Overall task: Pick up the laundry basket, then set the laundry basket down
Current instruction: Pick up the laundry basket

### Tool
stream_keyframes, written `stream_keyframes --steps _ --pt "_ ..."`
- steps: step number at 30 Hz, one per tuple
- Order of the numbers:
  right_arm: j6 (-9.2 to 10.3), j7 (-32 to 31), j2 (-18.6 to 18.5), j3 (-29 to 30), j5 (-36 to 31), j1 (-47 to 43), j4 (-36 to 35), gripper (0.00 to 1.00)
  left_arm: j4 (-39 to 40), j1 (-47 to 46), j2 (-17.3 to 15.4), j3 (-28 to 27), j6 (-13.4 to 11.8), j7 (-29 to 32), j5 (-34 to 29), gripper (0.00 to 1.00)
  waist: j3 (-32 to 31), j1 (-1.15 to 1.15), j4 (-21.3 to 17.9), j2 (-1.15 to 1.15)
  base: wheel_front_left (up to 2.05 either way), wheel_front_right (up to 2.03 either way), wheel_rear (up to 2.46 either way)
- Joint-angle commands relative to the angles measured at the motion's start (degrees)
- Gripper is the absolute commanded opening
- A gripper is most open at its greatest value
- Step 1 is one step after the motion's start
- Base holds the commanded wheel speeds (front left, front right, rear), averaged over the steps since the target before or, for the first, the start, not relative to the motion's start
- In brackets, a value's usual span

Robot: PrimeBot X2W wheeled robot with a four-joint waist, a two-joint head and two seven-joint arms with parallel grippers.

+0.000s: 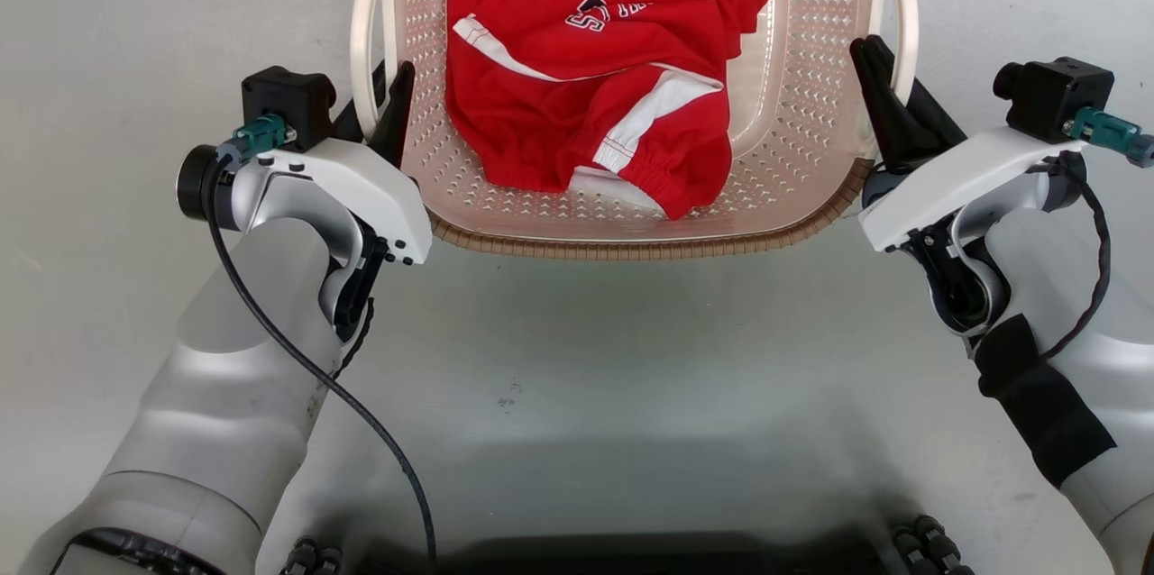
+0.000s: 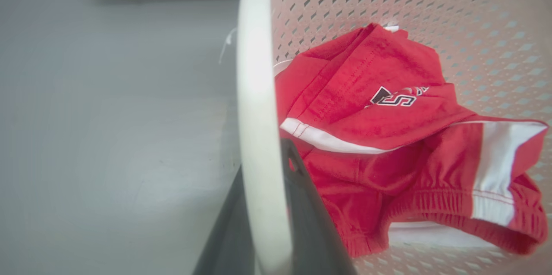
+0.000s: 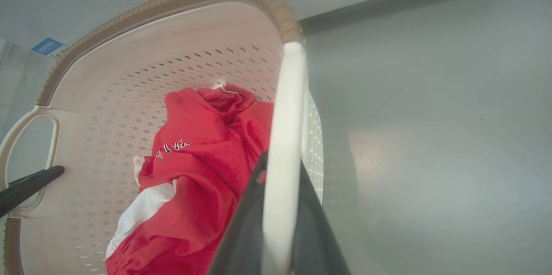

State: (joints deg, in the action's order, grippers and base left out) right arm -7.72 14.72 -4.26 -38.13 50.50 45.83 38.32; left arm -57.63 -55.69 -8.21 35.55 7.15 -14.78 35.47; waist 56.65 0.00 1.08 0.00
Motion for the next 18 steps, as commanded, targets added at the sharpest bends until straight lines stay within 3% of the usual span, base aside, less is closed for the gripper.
stream_keyframes --steps 1,18 --pt "0.23 0.28 -0.49 -0.71 0.80 -1.35 0.24 0.00 -0.26 1.19 -2.32 0.01 0.34 -0.22 0.12 0.00 0.03 0.00 -0.12 0.00 0.00 0.00 0.00" --pt "0.23 0.28 -0.06 -4.63 1.14 1.35 9.08 0.00 -4.39 1.15 -2.73 3.88 0.34 -0.22 5.59 0.00 -2.19 0.00 -0.68 0.00 0.00 0.00 0.00"
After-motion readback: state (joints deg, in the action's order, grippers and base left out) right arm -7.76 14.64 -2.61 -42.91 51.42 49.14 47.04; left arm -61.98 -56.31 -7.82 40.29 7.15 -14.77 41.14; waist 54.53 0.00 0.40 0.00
